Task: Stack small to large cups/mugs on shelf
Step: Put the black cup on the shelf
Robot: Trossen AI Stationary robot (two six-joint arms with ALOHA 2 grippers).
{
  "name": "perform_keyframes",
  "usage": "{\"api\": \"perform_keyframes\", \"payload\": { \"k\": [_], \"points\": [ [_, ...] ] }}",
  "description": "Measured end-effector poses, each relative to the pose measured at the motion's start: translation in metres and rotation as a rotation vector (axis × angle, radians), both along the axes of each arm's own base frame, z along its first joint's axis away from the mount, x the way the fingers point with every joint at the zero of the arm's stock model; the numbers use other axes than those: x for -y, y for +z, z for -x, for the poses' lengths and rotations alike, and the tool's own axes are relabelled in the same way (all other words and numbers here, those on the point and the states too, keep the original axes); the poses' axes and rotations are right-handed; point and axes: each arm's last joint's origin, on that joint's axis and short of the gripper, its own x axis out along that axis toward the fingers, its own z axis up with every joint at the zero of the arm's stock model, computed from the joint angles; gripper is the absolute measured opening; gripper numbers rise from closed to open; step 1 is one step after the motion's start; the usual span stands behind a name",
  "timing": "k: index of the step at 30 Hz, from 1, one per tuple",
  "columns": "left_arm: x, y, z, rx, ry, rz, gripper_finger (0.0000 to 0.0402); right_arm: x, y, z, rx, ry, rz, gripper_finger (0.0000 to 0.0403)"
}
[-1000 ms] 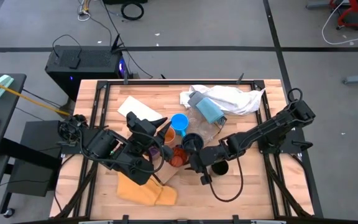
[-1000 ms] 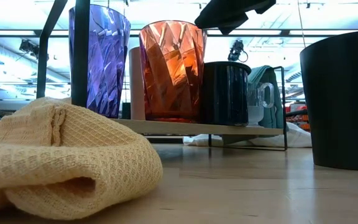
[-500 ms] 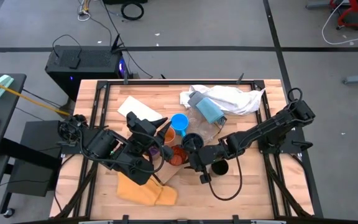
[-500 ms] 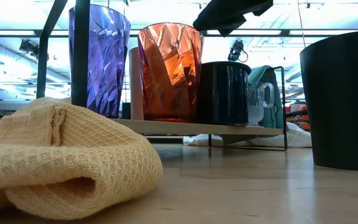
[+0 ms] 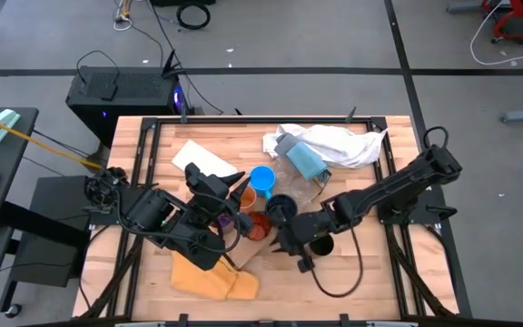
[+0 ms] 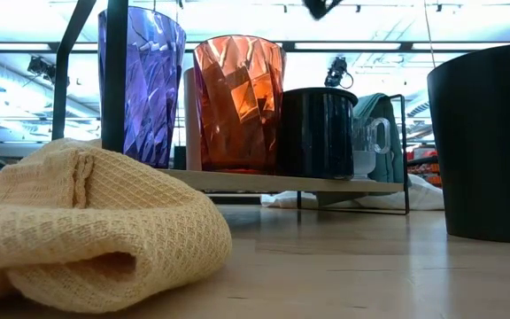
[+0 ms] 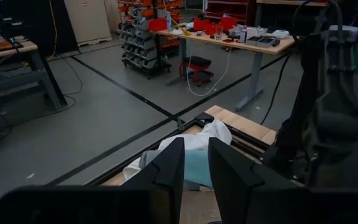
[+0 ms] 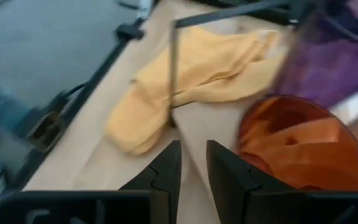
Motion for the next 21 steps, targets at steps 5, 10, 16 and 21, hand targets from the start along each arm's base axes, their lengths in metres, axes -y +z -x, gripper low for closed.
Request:
{"api": "perform_keyframes", "payload": {
  "k": [5,10,16,21],
  "points": [
    [0.000,0.000,0.000,-0.002,-0.001,-0.002,0.0087,-0.016,0.023,0.018,-0.134,0.173,0.077,0.0083],
    [0.000,0.000,0.000,-0.004,-0.001,-0.003,0.0091,-0.022,0.021,0.052,-0.397,0.281,0.199,0.0086],
    [0.000,0.000,0.000,-0.015,-0.005,-0.016,0.0087,-0.022,0.020,0.065,-0.495,0.269,0.220,0.0120],
    [0.000,0.000,0.000,-0.019,-0.006,-0.018,0.0083,-0.022,0.016,0.065,-0.519,0.222,0.197,0.0157]
  ]
}}
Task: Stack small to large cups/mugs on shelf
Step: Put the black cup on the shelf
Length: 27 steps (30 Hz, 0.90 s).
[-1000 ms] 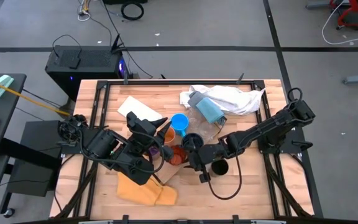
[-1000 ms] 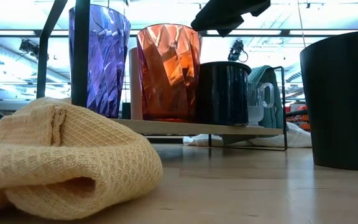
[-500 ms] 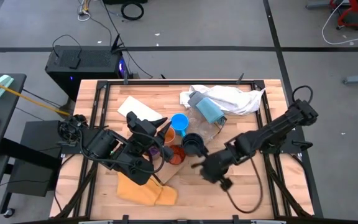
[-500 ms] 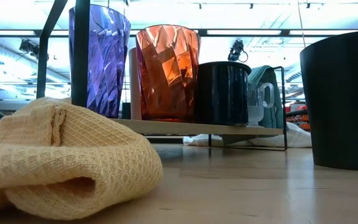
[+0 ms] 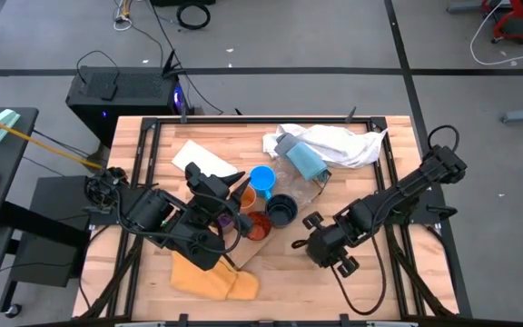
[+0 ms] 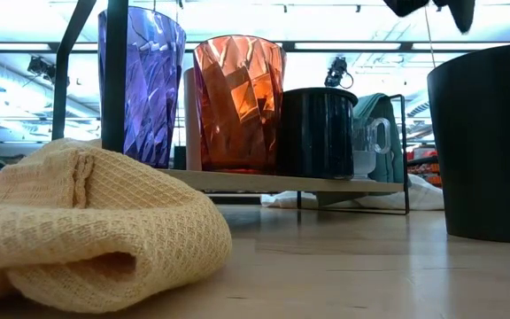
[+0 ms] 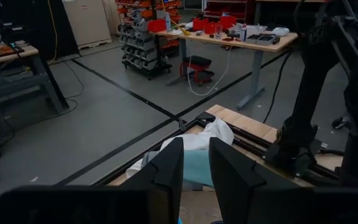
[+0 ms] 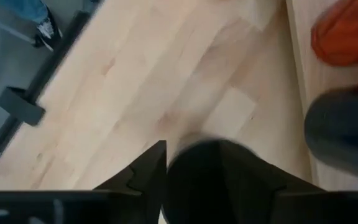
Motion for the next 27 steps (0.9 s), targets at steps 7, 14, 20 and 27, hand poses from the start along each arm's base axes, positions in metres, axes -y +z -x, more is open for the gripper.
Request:
{"api": "perform_keyframes", "payload": {
  "k": [7,14,20,27],
  "points": [
    [0.000,0.000,0.000,-0.001,0.000,-0.001,0.0092,0.002,-0.012,0.004,-0.046,-0.052,0.017,0.0170],
    [0.000,0.000,0.000,-0.011,-0.003,-0.010,0.0090,0.001,-0.012,0.004,-0.044,-0.079,0.014,0.0163],
    [0.000,0.000,0.000,-0.011,-0.003,-0.010,0.0083,-0.002,-0.011,0.004,-0.033,-0.085,0.001,0.0163],
    [0.000,0.000,0.000,-0.013,-0.003,-0.012,0.0091,-0.003,-0.013,0.001,-0.025,-0.097,-0.001,0.0162]
  ]
}}
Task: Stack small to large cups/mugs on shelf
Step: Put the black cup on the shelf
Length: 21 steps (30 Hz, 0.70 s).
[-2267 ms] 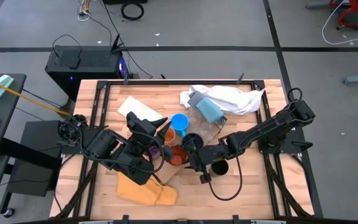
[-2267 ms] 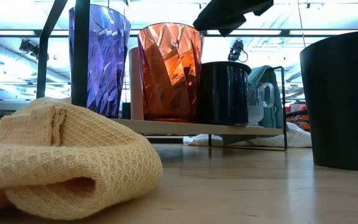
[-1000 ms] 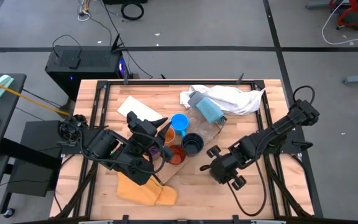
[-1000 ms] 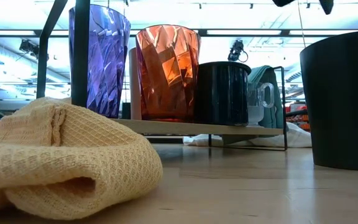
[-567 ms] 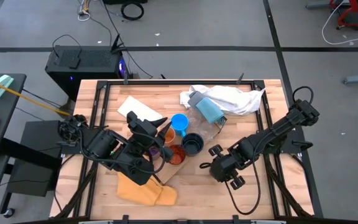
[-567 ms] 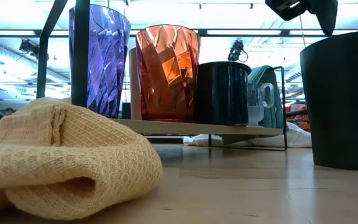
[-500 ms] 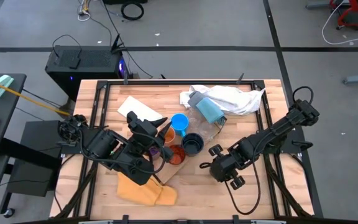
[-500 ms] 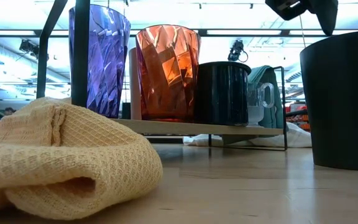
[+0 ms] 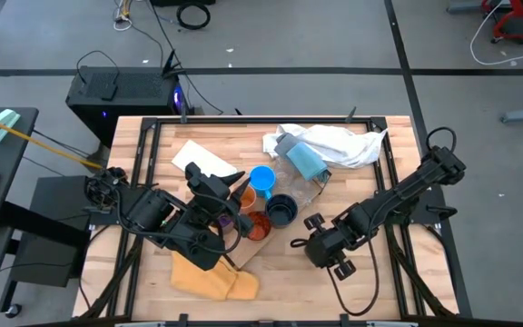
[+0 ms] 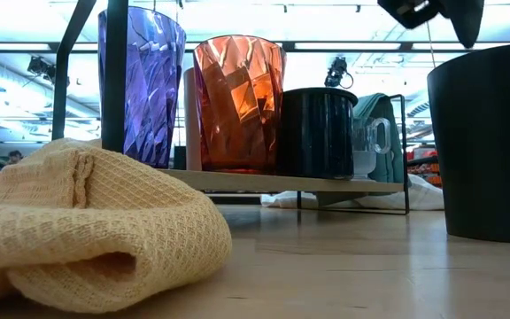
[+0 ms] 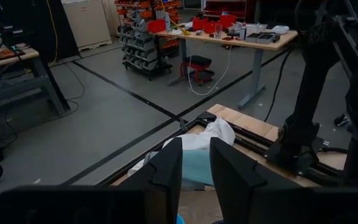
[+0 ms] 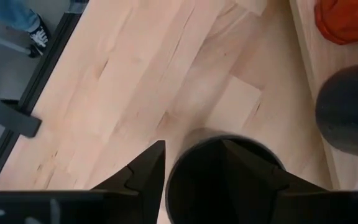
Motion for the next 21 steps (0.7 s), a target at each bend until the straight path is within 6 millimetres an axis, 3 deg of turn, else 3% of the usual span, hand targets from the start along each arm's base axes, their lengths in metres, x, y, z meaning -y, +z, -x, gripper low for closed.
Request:
{"api": "perform_keyframes", "payload": {
  "k": [15,17,21],
  "points": [
    [0.000,0.000,0.000,-0.014,-0.004,-0.013,0.0084,-0.001,-0.040,-0.001,-0.015,-0.106,-0.043,0.0157],
    [0.000,0.000,0.000,-0.014,-0.004,-0.013,0.0086,-0.001,-0.046,-0.002,-0.002,-0.132,-0.062,0.0133],
    [0.000,0.000,0.000,-0.018,-0.005,-0.016,0.0084,-0.001,-0.048,-0.004,0.028,-0.147,-0.061,0.0024]
  ]
}}
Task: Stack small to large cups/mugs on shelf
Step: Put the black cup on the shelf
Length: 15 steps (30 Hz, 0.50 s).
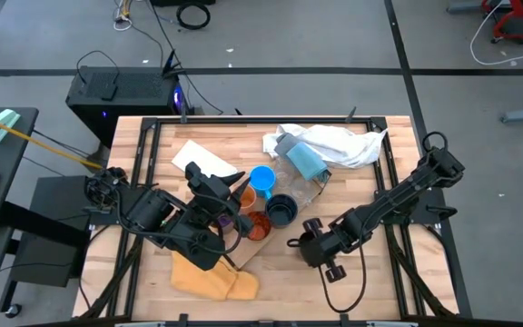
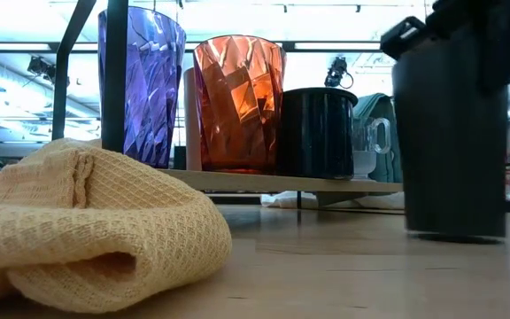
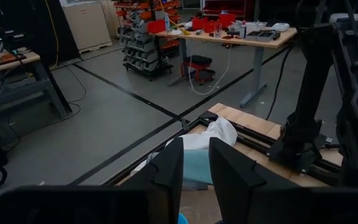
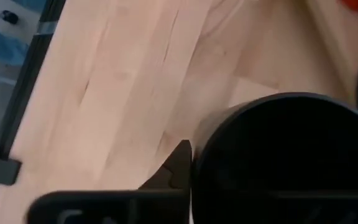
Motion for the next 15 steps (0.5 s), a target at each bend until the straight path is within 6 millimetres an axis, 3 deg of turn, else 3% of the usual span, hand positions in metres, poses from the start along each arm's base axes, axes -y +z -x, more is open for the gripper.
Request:
{"api": "perform_keyframes", "payload": {
  "k": [6,15],
  "points": [
    [-0.001,0.000,0.000,-0.002,0.003,-0.001,0.0076,-0.005,0.023,-0.009,0.085,0.043,0.006,0.0007],
    [-0.001,0.000,0.000,-0.020,-0.003,-0.018,0.0082,-0.015,0.091,-0.023,0.306,0.193,0.011,0.0003]
  ]
}}
